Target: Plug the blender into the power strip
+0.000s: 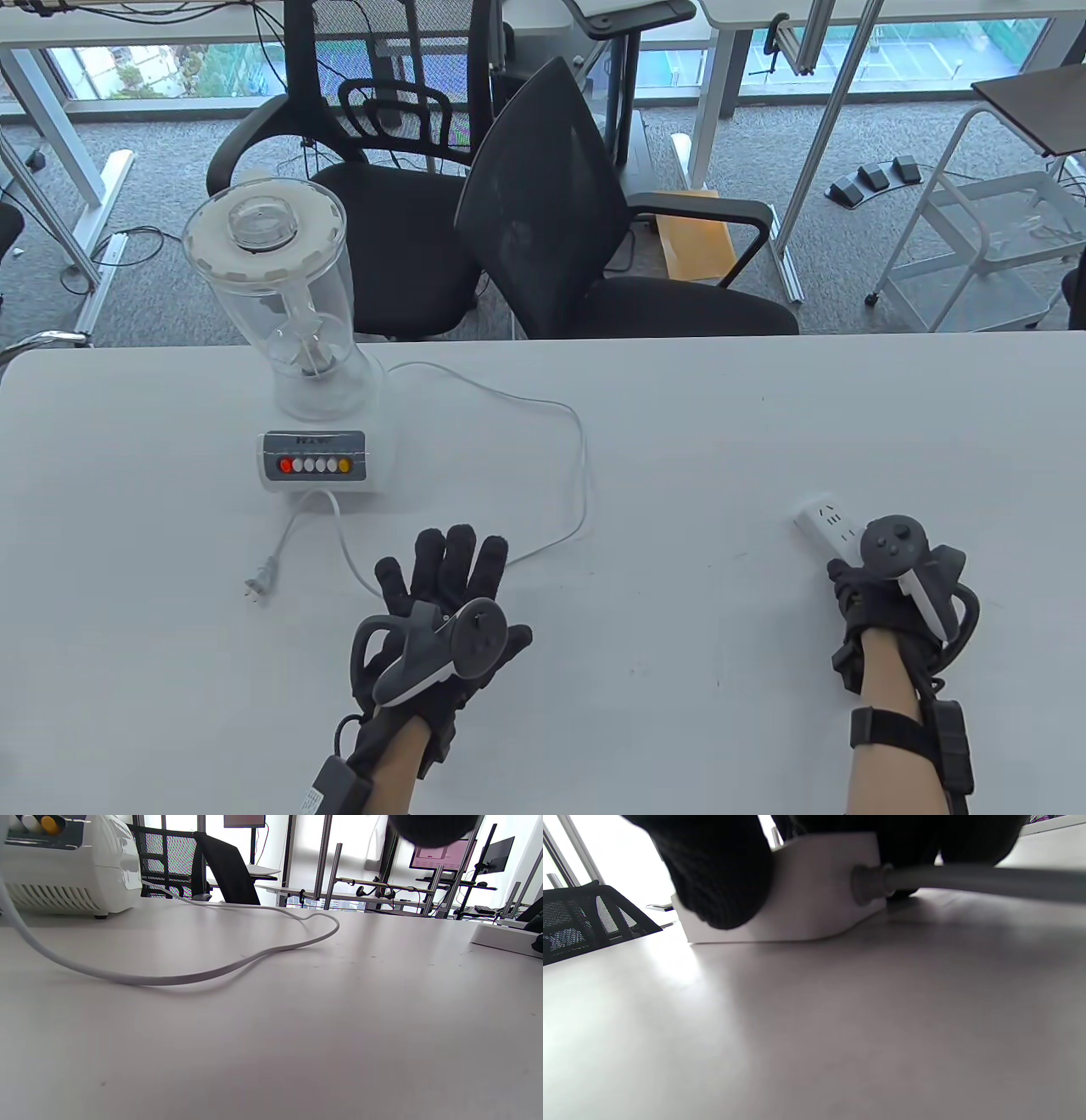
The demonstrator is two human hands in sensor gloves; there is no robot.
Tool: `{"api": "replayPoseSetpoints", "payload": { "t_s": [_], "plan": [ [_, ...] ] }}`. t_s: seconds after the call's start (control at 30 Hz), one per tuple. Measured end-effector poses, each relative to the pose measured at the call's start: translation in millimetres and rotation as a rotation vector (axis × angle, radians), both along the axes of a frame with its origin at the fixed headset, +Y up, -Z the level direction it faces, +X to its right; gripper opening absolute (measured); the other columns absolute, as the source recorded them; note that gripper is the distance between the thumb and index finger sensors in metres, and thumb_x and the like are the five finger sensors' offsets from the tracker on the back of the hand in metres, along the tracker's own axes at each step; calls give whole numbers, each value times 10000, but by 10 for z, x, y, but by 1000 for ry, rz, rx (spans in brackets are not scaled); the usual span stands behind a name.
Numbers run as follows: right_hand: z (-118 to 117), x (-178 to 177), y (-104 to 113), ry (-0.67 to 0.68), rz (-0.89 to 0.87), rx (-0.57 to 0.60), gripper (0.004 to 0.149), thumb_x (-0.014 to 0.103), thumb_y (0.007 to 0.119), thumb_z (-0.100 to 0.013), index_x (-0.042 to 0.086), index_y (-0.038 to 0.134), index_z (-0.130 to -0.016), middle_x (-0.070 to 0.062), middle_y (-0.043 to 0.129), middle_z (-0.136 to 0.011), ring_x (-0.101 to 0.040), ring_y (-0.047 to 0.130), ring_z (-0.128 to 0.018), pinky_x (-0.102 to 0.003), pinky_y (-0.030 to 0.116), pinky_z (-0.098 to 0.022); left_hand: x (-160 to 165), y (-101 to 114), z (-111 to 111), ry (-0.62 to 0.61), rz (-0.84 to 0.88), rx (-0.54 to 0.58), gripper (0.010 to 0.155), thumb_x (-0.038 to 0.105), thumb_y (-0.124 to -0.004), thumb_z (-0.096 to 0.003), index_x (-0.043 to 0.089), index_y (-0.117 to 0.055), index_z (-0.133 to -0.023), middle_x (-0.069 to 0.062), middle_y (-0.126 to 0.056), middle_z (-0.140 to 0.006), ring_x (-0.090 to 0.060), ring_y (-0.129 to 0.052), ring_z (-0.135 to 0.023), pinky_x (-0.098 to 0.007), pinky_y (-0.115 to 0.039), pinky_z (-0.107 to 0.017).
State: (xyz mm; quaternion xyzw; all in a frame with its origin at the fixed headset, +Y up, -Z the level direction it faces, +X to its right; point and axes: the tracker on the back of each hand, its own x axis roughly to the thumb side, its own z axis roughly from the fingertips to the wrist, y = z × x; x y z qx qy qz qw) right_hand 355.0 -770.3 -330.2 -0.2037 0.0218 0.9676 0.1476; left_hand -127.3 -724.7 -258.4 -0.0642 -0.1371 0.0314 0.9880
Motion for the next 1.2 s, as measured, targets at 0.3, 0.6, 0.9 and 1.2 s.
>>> {"api": "replayPoseSetpoints", "payload": {
  "t_s": [0.3, 0.6, 0.9, 1.2],
  "plan": [
    [-108, -268, 47, 53, -27, 44, 839, 272, 873, -405, -89, 544, -1086, -386, 620, -1003, -604, 676, -830, -717, 583, -556, -7, 10, 4, 3, -6, 3, 959, 689, -598, -464, 291, -10, -1109, -178, -86, -1248, -531, -166, -1162, -837, -195, -703],
    [-181, -815, 376, 270, 24, 80, 838, 256, 872, -396, -62, 542, -1097, -361, 611, -1026, -582, 677, -860, -692, 601, -577, -30, 54, 23, 9, 7, 18, 959, 690, -598, -463, 292, -10, -1108, -176, -87, -1248, -532, -166, -1162, -837, -196, -703],
    [-128, -1533, 421, 552, 108, 9, 836, 275, 861, -390, -24, 539, -1102, -323, 624, -1035, -553, 703, -875, -663, 634, -583, -42, 63, 18, 10, 14, 23, 959, 690, -598, -463, 293, -7, -1106, -176, -85, -1248, -531, -164, -1163, -836, -196, -704],
    [45, -2039, 332, 841, 33, 37, 833, 302, 857, -384, 13, 543, -1100, -286, 638, -1042, -515, 723, -889, -651, 636, -604, -43, 73, 24, 8, 19, 31, 959, 690, -598, -463, 294, -8, -1107, -176, -90, -1249, -531, -166, -1164, -837, -197, -704]
  ]
}}
